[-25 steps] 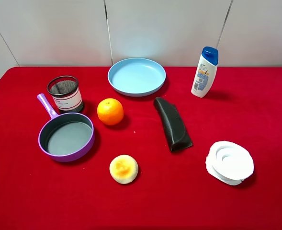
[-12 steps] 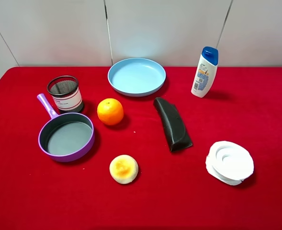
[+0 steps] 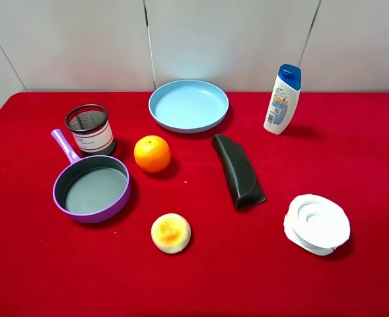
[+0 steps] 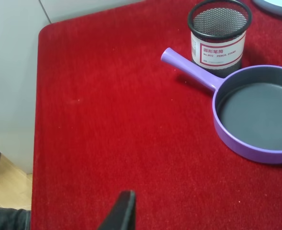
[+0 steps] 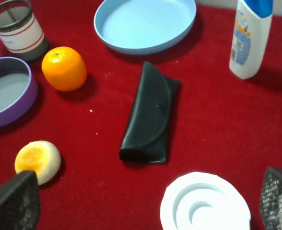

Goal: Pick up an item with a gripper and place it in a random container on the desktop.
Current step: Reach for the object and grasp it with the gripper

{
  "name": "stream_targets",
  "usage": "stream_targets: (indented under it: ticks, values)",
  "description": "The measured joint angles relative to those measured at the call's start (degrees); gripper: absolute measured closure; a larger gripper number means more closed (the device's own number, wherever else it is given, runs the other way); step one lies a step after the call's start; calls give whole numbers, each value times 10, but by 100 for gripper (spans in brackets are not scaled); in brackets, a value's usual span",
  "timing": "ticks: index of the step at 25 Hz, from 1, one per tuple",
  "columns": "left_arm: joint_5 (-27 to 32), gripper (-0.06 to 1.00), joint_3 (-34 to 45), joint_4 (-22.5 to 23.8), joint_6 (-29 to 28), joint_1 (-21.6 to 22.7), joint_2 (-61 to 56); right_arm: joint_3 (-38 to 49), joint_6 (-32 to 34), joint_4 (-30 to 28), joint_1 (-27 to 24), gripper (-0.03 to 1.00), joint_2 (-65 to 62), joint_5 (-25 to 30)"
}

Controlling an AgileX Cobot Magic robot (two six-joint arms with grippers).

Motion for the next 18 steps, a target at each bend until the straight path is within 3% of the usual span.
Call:
stream_targets:
  ticks: [18]
  values:
    - [0, 0, 0, 0, 0, 0, 0, -2, -14, 54, 0, 27, 223, -94]
